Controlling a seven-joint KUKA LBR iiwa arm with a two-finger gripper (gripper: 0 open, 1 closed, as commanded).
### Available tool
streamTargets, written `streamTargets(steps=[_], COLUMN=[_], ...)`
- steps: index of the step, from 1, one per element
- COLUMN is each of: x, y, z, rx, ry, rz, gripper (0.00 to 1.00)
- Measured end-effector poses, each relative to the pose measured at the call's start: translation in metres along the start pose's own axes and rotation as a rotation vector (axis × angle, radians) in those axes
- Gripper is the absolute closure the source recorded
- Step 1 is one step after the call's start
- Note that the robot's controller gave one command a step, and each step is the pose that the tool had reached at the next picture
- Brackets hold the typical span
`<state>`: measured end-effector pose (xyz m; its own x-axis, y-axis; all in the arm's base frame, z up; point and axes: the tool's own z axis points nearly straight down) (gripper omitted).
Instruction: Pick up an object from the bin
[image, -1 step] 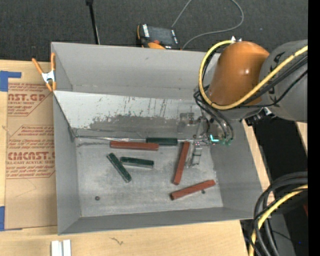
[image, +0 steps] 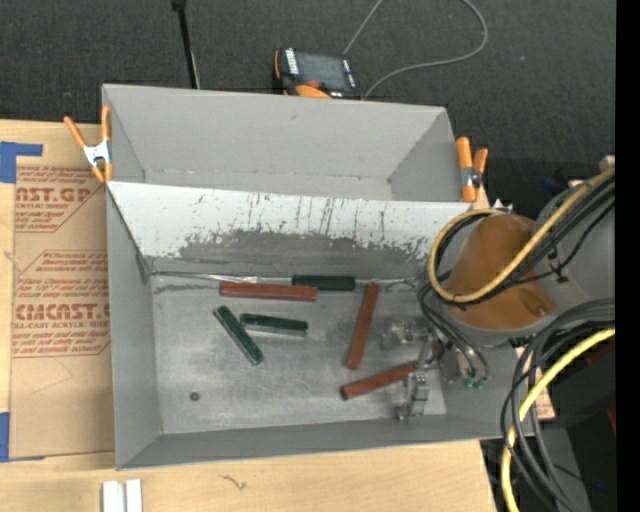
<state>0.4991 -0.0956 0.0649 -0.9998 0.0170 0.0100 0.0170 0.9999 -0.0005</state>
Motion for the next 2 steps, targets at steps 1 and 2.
streamTargets(steps=[1, 2], x=[-0.004, -0.003], y=[0.003, -0.010], z=[-0.005, -0.152], rx=[-0.001, 0.002], ry=[-0.010, -0.018], rz=[-0.005, -0.086], gripper=[1.00, 1.00])
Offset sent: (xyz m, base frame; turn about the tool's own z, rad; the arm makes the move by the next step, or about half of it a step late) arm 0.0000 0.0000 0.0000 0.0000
